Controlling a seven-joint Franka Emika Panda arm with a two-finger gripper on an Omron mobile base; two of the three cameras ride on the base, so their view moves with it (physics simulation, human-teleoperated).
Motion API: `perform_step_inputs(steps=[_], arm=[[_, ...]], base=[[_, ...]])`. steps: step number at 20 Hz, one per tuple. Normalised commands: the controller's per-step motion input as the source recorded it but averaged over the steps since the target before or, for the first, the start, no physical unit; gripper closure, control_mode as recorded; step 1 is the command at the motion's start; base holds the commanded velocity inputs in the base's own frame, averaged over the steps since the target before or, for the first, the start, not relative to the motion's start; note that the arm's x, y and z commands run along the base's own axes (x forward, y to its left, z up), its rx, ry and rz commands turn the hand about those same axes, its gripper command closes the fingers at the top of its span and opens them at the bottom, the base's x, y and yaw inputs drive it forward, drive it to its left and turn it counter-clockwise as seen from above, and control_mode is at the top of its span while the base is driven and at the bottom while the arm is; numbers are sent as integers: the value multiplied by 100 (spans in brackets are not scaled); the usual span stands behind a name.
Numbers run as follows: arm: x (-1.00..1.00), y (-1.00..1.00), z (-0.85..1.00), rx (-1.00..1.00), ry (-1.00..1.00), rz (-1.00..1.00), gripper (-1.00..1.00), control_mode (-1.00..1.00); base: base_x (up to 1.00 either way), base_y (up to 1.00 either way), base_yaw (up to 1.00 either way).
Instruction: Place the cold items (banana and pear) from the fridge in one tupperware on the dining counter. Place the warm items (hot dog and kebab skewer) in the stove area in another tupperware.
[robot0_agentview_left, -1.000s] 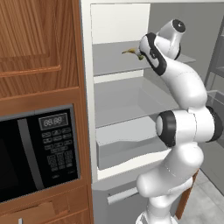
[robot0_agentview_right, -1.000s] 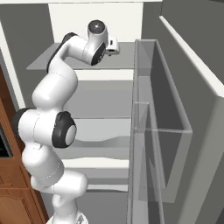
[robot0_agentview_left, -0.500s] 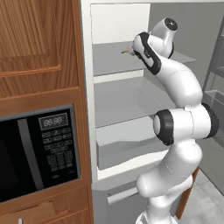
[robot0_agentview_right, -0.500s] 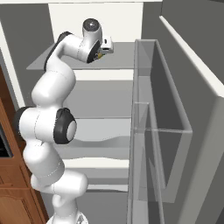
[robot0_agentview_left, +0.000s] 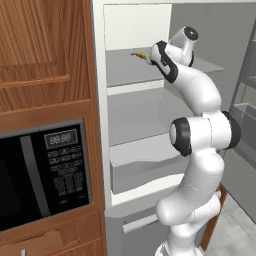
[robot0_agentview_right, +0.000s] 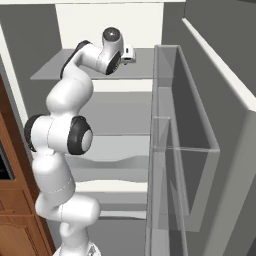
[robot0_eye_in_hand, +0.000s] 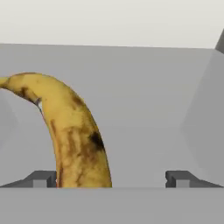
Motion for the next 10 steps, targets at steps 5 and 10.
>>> perform_step_inputs(steps=[5,10], arm=[[8,-44,-52,0,7,0,100,-100],[-15,-36,-68,0,8,-3,100,-100]], base=[[0,0,0],[0,0,0]])
